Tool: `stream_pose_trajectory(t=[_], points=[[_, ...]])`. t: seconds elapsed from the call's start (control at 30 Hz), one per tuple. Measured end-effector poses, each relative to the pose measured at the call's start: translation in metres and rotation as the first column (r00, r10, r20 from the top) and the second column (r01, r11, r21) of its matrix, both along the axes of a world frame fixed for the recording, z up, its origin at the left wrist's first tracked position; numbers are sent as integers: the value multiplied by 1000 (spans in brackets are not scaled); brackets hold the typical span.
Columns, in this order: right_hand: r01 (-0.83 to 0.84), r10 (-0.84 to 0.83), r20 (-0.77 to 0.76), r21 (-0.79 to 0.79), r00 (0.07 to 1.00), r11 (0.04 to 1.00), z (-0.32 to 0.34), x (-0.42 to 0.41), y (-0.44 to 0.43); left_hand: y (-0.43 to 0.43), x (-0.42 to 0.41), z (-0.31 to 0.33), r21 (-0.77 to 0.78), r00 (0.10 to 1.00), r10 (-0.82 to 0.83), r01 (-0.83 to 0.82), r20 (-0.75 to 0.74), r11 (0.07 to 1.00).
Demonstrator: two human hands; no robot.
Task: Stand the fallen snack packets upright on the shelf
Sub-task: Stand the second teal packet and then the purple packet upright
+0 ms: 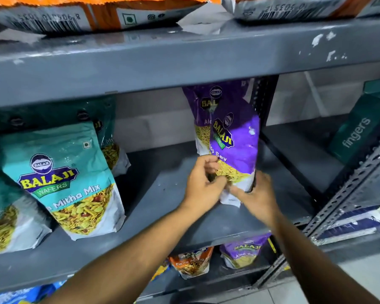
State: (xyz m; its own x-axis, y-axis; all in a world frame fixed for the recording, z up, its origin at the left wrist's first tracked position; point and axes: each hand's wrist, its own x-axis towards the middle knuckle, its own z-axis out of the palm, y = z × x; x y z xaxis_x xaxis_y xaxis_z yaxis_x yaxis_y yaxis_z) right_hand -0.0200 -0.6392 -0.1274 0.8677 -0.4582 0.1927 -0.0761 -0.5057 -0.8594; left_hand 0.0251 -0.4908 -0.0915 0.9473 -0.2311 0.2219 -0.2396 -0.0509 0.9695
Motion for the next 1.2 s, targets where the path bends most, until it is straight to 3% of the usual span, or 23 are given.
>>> stream_pose_trajectory(t=[0.1,0.2,0.27,0.4,0.53,0.67,0.77,0.93,1.2], points=[[-219,231,-29,222,972,950,-2,13,-45,11,32,-4,75,999,-30,31,-18,997],[-230,235,-52,92,971,969,-8,29,-71,10,50,-11,53,974,-164,174,-155,983],[-152,152,-62,5,986,988,-12,33,-72,3,50,-21,74,978,-124,139,-170,988],[-143,140,-52,-59,989,988,-22,33,-63,1,47,-30,52,985,-103,111,-139,993],[-86,79,49,147,996,985,-20,31,-62,12,54,-31,63,962,-213,226,-172,972],[-56,-20,145,501,989,864,-7,41,-52,15,60,-34,11,938,-262,271,-229,962],[-133,87,108,572,990,810,2,49,-41,13,60,-37,-12,917,-293,301,-271,954],[-16,-43,104,508,994,861,-5,50,-30,10,60,-34,32,919,-277,298,-281,954],[5,-48,127,313,991,950,-24,21,-54,-7,12,-52,156,965,-126,165,-232,974]])
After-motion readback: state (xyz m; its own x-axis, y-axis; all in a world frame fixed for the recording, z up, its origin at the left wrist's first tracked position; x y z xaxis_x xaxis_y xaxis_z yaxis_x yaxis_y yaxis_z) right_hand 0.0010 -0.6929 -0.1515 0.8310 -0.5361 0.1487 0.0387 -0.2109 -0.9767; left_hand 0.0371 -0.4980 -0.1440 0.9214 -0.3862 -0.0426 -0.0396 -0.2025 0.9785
